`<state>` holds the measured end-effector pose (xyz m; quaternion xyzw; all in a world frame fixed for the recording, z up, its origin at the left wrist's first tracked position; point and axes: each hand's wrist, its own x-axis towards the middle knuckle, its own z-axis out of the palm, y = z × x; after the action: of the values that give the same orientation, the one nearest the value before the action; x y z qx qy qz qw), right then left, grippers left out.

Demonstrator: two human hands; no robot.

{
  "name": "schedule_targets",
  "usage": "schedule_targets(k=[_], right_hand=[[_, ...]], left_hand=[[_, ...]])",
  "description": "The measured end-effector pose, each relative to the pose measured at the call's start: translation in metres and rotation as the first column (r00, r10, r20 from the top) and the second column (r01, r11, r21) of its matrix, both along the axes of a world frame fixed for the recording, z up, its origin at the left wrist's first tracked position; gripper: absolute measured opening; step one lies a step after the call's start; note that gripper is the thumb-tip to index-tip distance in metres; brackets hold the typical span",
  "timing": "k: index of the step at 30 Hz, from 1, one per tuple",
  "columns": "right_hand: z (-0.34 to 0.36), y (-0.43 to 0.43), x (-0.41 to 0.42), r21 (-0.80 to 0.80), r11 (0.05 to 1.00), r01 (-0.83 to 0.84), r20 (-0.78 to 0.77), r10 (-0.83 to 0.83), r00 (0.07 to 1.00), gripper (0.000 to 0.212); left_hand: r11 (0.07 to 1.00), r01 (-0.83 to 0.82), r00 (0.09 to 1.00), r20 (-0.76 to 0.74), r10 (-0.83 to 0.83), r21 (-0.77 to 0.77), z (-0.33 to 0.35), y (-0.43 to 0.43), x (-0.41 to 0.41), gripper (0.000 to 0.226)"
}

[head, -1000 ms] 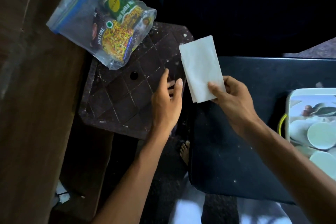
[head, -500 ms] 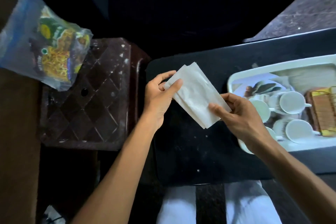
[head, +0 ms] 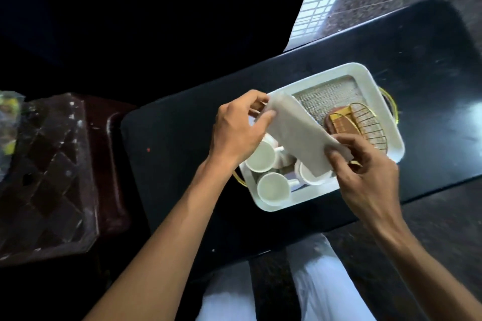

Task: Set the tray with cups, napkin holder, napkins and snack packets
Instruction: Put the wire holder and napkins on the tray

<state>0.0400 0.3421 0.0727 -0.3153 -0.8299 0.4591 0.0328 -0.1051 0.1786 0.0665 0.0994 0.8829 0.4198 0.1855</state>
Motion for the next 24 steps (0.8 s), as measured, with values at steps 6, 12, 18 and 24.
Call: schedule_targets(k=[6, 12, 18, 24], right_hand=[[0.001, 0.061, 0.028, 0.246, 0.966, 0.082, -0.111, -0.055, 0.992, 0.016], [-0.017, 0.096, 0.045, 0.449, 0.889, 0.093, -0.005, -0.102, 0.995, 0.019], [-0.043, 0.102, 0.048, 0.408, 0.913, -0.002, 0.088, -0.037, 0.995, 0.021], [-0.051, 0.101, 0.046, 0.380, 0.919, -0.107, 0.203, 0.030, 0.979, 0.029]], left_hand=[[0.979, 0.194, 0.956, -0.211, -0.203, -0.062, 0.002, 0.085, 0.001, 0.011], [0.969, 0.245, 0.950, -0.199, -0.239, 0.008, -0.018, 0.140, 0.007, 0.008], [0.945, 0.307, 0.938, -0.132, -0.321, -0.114, -0.049, 0.162, 0.006, 0.010], [0.916, 0.344, 0.929, -0.063, -0.363, -0.206, -0.063, 0.168, 0.004, 0.011]])
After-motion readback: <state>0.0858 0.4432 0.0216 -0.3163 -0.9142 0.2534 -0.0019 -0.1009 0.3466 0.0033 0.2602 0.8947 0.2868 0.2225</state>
